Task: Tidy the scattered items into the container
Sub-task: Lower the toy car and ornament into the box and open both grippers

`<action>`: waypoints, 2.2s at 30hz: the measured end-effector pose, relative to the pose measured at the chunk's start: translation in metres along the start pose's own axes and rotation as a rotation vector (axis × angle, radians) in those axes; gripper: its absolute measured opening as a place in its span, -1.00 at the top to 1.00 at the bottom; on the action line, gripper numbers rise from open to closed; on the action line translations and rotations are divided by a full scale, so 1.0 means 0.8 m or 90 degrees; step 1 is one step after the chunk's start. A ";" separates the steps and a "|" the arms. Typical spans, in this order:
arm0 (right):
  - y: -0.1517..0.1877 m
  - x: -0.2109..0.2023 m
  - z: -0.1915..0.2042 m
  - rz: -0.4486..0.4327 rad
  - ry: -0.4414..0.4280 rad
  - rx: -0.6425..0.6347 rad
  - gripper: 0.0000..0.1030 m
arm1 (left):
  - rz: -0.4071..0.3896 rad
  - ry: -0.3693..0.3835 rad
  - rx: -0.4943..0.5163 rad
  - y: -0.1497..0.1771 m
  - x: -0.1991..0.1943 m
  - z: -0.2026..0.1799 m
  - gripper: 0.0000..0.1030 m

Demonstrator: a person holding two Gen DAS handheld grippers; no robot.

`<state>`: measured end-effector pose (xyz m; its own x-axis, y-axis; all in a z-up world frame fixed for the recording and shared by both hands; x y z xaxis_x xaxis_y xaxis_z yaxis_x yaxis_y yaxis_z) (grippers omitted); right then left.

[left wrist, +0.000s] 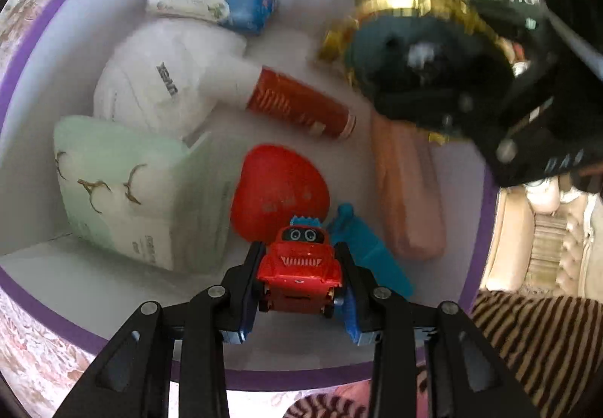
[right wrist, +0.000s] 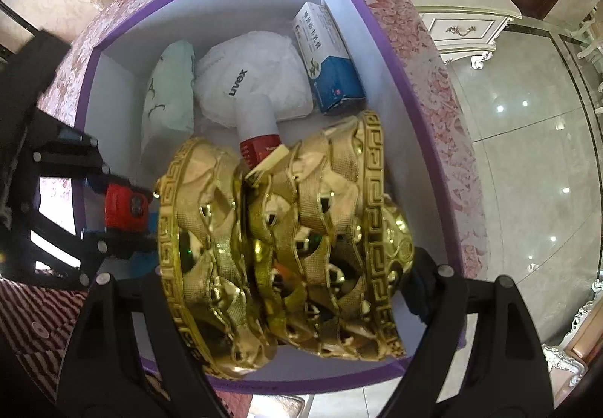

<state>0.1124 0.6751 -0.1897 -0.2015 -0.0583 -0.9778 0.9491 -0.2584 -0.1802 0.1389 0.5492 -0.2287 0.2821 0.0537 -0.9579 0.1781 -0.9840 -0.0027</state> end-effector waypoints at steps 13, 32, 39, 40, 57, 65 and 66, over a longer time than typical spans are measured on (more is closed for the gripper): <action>-0.047 0.014 0.002 -0.015 0.011 -0.005 -0.63 | 0.008 0.013 -0.019 0.018 -0.007 -0.006 -0.41; -0.096 0.045 0.018 -0.003 0.149 -0.149 -0.63 | -0.193 0.054 -0.204 0.041 -0.106 0.046 -1.00; -0.075 0.050 0.020 0.010 0.200 -0.282 -0.61 | -0.191 0.063 -0.192 0.017 -0.124 0.041 -1.00; -0.072 0.050 0.019 0.011 0.210 -0.299 -0.60 | -0.191 0.064 -0.191 0.011 -0.121 0.042 -1.00; -0.059 0.076 0.037 0.032 0.195 -0.366 -0.68 | -0.198 0.071 -0.211 -0.041 -0.075 0.080 -1.00; -0.072 0.045 0.031 -0.004 0.175 -0.346 -0.68 | -0.213 0.059 -0.227 -0.049 -0.074 0.087 -1.00; -0.074 0.040 0.029 -0.011 0.173 -0.342 -0.68 | -0.219 0.062 -0.233 -0.049 -0.076 0.088 -1.00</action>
<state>0.0438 0.6663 -0.2076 -0.2161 0.2086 -0.9538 0.9500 0.2704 -0.1561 0.0487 0.5728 -0.1908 0.2326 0.3961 -0.8883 0.5895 -0.7839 -0.1952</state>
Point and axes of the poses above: each gripper's, at about its wrist camera, not at the fingertips, and x roughly the way its jaws point, z to its left, y to its underside, the point moved 10 cm from there along x, roughly the way its jaws point
